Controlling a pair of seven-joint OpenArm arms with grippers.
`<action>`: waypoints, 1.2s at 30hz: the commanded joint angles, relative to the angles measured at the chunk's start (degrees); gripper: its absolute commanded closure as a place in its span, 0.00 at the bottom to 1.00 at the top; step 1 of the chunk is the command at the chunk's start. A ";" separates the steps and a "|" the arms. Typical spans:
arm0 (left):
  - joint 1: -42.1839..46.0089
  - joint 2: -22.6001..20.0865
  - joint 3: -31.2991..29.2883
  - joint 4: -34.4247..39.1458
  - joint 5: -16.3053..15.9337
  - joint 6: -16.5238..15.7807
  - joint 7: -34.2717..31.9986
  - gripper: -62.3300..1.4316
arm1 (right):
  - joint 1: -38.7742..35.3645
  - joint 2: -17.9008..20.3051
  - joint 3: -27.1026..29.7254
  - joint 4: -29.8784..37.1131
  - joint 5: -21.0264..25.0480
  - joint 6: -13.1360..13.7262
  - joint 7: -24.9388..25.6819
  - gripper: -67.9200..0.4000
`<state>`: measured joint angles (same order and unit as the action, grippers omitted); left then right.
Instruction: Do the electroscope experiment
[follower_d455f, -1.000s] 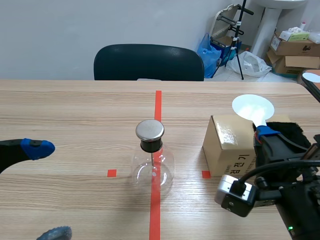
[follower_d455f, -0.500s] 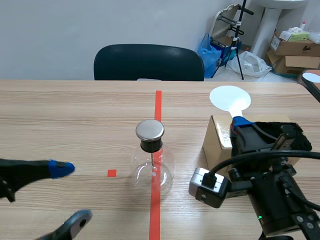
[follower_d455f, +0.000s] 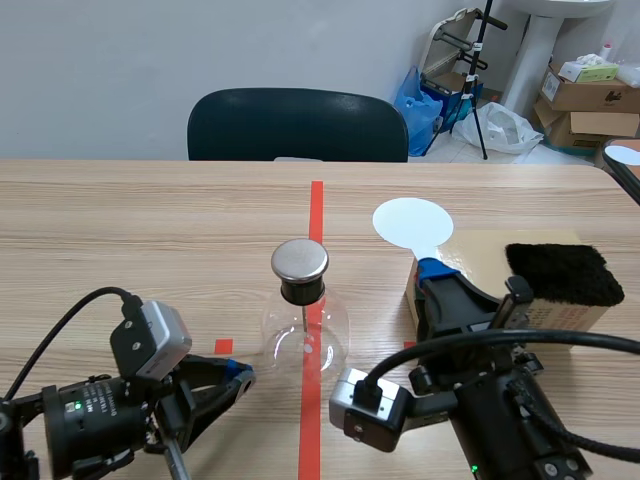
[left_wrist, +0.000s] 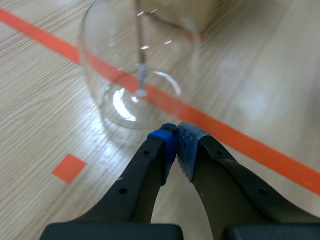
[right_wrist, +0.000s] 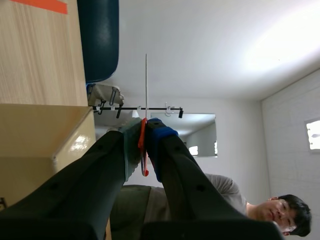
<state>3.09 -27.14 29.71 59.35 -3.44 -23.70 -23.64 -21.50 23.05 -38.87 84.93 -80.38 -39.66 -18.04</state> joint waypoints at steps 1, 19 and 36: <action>-0.81 1.05 -0.52 -0.20 -0.55 1.31 -1.07 0.94 | 0.87 0.61 0.02 0.83 -0.22 -0.79 -0.31 0.98; -4.28 2.51 -0.11 -8.11 -0.52 1.70 -7.04 0.93 | 0.87 0.59 -0.59 0.83 1.09 -0.81 -0.33 0.98; -4.24 2.51 -0.11 -8.11 -0.52 1.70 -7.02 0.93 | 0.87 0.59 -0.57 0.83 1.53 -0.81 -0.52 0.98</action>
<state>-1.41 -24.29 29.98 49.87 -3.49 -21.65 -30.02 -21.47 23.05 -39.66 84.93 -78.81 -39.81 -18.11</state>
